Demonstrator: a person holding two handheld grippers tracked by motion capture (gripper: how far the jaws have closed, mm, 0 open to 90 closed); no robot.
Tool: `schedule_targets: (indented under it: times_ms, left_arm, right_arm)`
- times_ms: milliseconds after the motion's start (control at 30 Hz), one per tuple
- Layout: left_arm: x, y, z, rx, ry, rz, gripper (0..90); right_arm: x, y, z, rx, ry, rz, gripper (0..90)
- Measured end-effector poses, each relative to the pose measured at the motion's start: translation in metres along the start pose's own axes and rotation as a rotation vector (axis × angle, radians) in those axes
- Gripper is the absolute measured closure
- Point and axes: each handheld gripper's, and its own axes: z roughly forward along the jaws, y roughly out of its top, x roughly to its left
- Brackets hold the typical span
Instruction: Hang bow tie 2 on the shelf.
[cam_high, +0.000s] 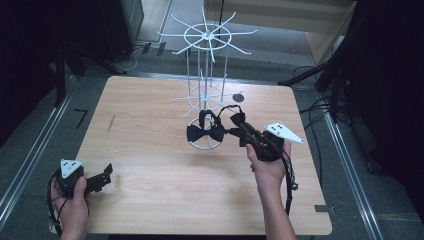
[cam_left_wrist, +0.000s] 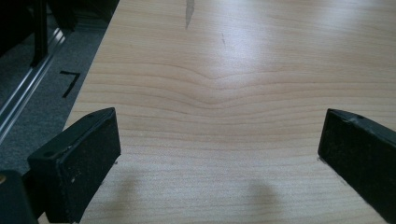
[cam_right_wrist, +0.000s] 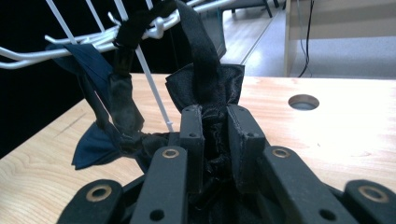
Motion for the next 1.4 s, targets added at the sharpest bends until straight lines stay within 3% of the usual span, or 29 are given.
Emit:
schedule_targets:
  times_ms: [433,733,900,1200,1400]
  left_arm:
    - [0.001,0.000,0.000,-0.006,-0.002,-0.004,0.0]
    - [-0.001,-0.001,-0.002,-0.006,0.000,0.008,0.0]
    - [-0.002,-0.001,-0.001,0.000,0.001,0.009,0.0]
    - [-0.001,-0.001,-0.001,-0.006,-0.007,0.005,0.0]
    - [-0.001,-0.001,-0.001,-0.004,-0.004,0.006,0.0]
  right_arm:
    - [0.006,-0.010,0.022,0.040,-0.012,-0.011,78.5]
    - [0.009,-0.016,0.038,0.036,-0.007,0.003,77.5]
    - [0.005,-0.018,0.036,0.026,0.020,0.001,67.8]
    - [-0.007,-0.026,0.025,0.009,-0.001,-0.019,46.5]
    - [-0.013,-0.035,0.019,0.067,0.008,-0.020,43.4]
